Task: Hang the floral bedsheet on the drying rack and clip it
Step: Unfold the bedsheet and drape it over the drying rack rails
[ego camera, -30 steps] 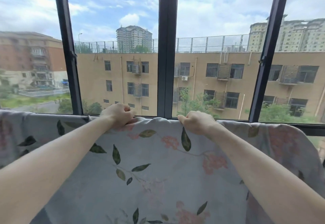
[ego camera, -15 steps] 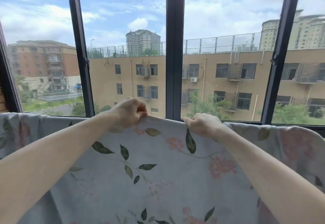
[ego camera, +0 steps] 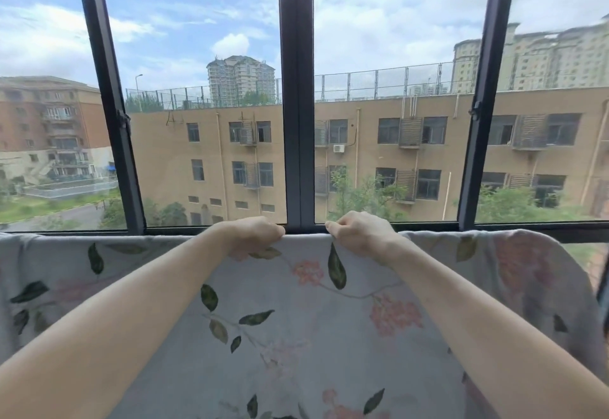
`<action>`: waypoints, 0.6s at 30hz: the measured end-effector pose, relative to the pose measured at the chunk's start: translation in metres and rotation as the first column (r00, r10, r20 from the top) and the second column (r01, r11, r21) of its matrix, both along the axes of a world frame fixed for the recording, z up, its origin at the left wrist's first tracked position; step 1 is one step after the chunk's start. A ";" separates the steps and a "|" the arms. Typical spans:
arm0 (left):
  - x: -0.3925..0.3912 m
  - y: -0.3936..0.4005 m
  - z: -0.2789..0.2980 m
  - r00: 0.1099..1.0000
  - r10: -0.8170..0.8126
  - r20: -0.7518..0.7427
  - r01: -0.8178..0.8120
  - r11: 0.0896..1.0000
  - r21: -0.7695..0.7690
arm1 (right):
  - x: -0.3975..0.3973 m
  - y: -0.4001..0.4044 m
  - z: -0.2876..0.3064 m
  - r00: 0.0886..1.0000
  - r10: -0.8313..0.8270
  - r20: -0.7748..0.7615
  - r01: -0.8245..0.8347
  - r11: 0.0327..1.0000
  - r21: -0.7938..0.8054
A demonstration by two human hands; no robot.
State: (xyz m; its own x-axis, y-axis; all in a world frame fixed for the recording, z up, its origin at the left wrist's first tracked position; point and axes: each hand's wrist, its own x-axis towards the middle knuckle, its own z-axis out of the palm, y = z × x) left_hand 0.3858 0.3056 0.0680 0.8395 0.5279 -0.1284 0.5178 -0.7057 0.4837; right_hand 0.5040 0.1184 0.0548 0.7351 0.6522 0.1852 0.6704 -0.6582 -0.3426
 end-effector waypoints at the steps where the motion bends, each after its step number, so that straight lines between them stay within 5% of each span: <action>1: 0.002 0.000 -0.001 1.000 0.013 -0.027 -0.012 1.000 0.025 | -0.002 -0.001 -0.001 1.000 0.012 0.004 -0.012 0.999 0.052; 7: 0.010 0.019 -0.009 0.999 0.042 -0.033 -0.041 0.998 0.044 | 0.003 -0.040 -0.012 0.999 0.023 0.047 -0.047 0.800 0.598; 12: 0.015 0.030 -0.012 0.999 0.041 -0.032 -0.039 0.998 0.040 | 0.029 -0.123 -0.040 0.908 -0.293 0.299 0.014 0.736 0.677; 18: 0.021 0.028 -0.012 0.998 0.043 -0.054 -0.042 0.999 0.023 | 0.068 -0.212 -0.056 0.740 -0.634 0.226 0.393 0.680 0.619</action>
State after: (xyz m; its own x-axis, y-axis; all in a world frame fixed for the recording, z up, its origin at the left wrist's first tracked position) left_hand 0.4065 0.3340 0.0561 0.8082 0.5663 -0.1615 0.5729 -0.6925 0.4385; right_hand 0.5720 -0.0935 -0.0014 0.6995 -0.0905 0.7089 0.4241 -0.7459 -0.5136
